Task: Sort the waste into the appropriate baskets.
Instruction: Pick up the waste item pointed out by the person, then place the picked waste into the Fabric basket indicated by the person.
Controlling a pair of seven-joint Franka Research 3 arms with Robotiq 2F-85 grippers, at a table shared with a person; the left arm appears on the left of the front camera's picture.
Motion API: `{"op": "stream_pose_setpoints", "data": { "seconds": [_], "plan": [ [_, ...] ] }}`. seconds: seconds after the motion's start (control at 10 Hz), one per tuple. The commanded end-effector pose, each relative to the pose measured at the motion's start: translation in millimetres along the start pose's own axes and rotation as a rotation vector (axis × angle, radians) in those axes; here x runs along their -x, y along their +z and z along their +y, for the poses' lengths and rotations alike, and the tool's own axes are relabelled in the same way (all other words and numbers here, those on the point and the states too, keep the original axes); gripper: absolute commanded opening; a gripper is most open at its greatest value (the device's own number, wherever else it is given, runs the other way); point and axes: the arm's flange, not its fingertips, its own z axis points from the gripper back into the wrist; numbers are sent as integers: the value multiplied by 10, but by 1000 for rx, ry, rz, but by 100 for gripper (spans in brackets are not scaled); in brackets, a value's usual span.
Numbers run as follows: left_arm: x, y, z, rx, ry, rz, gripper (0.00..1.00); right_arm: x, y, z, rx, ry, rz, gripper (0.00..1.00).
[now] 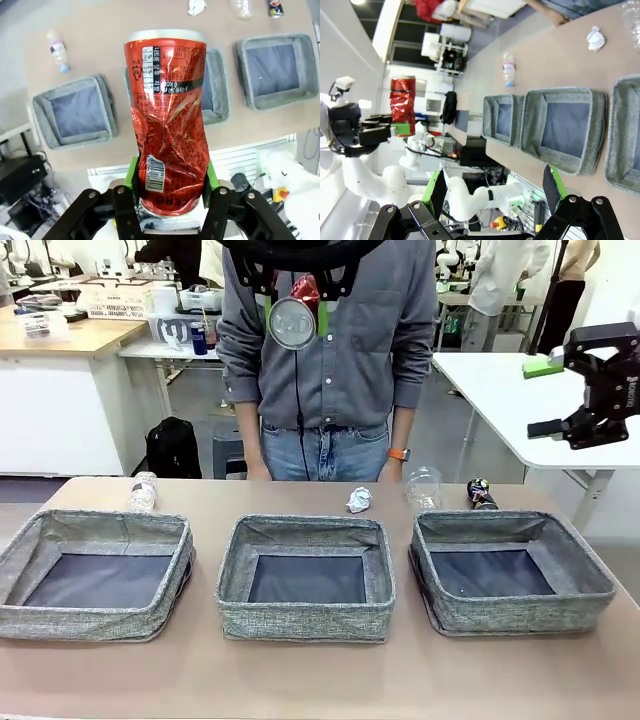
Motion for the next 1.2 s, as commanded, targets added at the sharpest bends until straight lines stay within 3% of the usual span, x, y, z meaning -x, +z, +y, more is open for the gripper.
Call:
{"op": "stream_pose_setpoints", "data": {
  "seconds": [0.0,1.1],
  "plan": [
    [52,5,29,-4,-1,4,56,-30,-23,3,-29,27,-11,100],
    [52,5,29,-4,-1,4,56,-30,-23,3,-29,27,-11,100]
  ]
}}
